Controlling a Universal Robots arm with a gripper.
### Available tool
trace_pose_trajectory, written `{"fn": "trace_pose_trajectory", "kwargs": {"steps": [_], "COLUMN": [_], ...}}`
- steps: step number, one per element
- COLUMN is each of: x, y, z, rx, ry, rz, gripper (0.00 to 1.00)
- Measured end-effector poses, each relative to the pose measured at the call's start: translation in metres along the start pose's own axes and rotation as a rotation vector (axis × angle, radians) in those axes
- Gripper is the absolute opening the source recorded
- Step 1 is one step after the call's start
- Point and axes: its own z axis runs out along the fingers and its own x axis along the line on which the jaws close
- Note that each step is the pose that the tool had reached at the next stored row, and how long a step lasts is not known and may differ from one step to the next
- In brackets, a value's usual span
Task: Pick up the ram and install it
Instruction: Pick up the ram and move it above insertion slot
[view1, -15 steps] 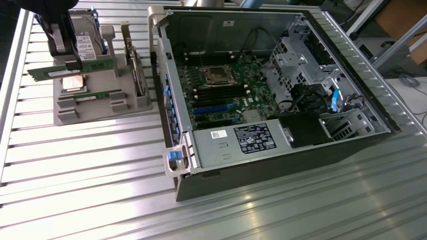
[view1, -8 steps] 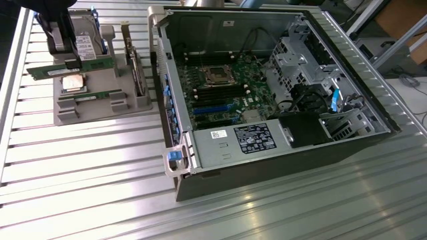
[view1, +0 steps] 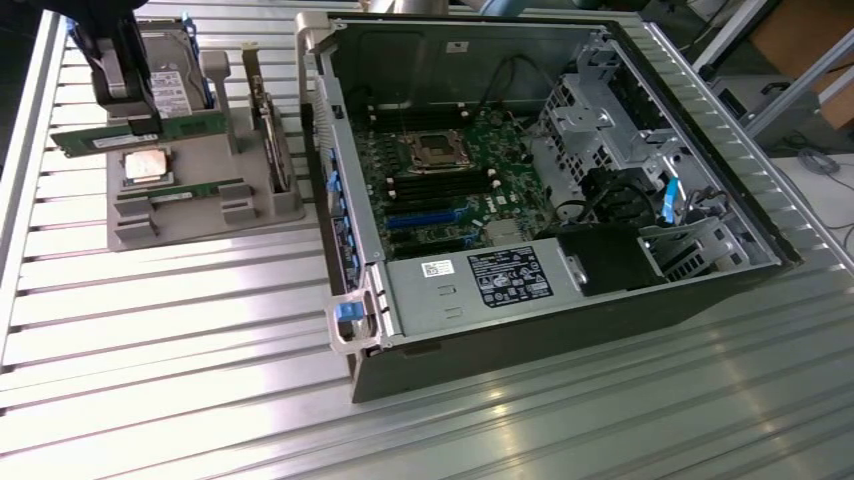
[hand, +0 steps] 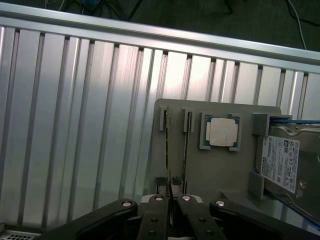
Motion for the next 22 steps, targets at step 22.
{"fn": "trace_pose_trajectory", "kwargs": {"steps": [22], "x": [-0.0003], "y": [0.0004], "z": [-0.0095], "rx": [0.0001], "ry": [0.0000], "rz": [0.000], "gripper": [0.13]}}
